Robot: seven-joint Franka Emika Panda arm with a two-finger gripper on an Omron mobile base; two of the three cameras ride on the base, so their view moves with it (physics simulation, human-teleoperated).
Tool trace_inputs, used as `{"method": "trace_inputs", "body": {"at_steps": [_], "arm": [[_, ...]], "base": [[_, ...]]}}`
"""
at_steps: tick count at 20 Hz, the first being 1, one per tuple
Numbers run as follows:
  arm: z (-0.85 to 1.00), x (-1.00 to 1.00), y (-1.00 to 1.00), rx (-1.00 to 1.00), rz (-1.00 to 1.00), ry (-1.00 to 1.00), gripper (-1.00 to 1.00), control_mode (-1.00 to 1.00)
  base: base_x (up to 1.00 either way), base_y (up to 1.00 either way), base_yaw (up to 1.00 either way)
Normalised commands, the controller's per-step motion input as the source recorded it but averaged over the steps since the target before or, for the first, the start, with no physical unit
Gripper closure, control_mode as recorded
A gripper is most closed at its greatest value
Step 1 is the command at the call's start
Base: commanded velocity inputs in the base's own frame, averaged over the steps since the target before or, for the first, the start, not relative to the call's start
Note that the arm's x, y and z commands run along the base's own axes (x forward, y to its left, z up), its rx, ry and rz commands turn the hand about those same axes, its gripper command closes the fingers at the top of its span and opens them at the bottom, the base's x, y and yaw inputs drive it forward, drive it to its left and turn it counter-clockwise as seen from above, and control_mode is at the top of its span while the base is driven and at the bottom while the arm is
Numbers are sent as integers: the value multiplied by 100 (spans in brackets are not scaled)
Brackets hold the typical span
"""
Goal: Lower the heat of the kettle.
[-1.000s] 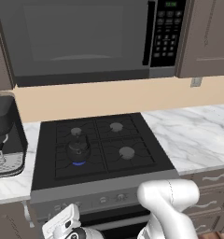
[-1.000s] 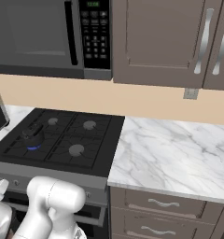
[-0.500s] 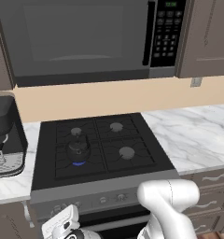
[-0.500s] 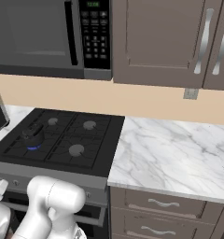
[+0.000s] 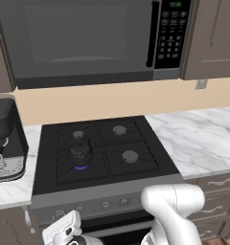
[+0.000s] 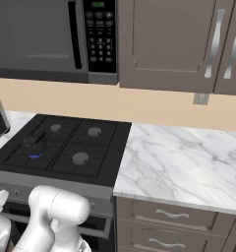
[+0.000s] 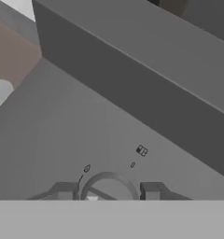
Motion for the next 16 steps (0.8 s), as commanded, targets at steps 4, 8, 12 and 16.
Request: {"method": "trace_inputs", "body": {"at_steps": [4, 8, 12, 16], "arm": [[-3, 0, -6, 22, 0, 2, 100, -100], [-5, -2, -9, 30, 1, 9, 100, -100], [-11, 0, -8, 32, 1, 13, 100, -100], [-2, 0, 0, 32, 0, 6, 100, -100]], "base": [[0, 0, 0], [0, 0, 0], [0, 0, 0], [0, 0, 0]]}}
